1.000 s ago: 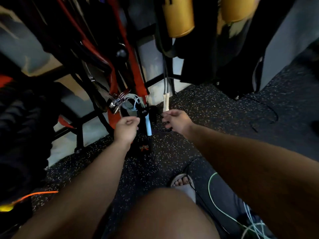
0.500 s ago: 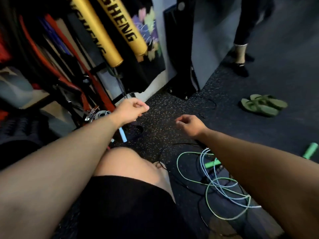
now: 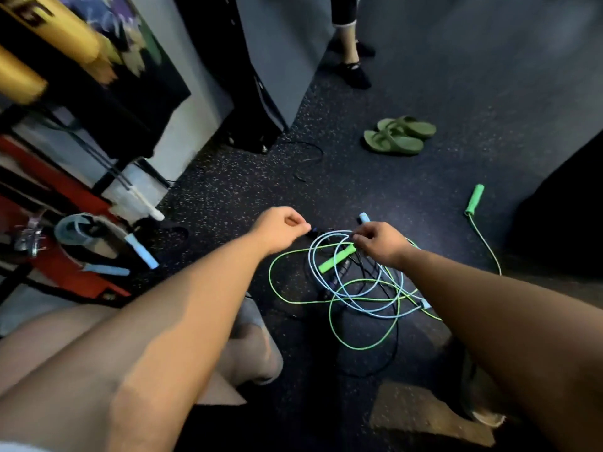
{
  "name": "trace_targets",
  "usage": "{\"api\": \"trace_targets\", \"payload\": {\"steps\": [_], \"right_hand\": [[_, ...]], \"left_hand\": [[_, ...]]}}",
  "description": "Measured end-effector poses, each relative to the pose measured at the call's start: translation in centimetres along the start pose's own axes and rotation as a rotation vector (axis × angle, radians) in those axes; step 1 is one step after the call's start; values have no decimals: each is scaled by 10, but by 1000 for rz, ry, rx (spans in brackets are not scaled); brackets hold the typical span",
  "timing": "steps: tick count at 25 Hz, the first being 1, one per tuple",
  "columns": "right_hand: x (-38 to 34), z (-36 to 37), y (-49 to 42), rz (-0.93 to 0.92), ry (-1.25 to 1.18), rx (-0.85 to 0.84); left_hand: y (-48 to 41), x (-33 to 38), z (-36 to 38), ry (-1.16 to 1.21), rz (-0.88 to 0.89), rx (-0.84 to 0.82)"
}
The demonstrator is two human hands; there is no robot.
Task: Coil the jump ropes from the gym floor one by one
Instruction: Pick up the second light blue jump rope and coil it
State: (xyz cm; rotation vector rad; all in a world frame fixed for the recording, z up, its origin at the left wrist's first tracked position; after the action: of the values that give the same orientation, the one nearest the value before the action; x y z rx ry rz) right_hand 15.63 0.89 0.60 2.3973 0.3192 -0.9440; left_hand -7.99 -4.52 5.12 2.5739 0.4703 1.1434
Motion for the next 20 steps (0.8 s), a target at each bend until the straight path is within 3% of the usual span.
{"api": "trace_targets", "payload": {"steps": [7,13,17,20], "right_hand": [[109,29,-38,204,8,-50],[174,21,-97,343,57,56],[231,33,-109,448,186,-98],[246,38,-111,389,220,-145]], "left_hand": [[-82,-20,91,-129,-48,-152],[-160,-13,161,-169,-41,-265],[-191,-12,213,-149,-15,-327],[-208,-11,241,-142,17,-346]]}}
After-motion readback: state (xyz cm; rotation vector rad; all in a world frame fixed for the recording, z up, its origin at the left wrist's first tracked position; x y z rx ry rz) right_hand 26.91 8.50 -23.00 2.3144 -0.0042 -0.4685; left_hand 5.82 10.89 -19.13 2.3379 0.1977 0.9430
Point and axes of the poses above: each hand's wrist, its own y-axis away from the middle knuckle, its own z-axis out of the palm, x = y × z, the point moved 4 cm from there along -y, towards the middle knuckle, and after that the axes turned 2 degrees about -x, right-handed, at the moved point
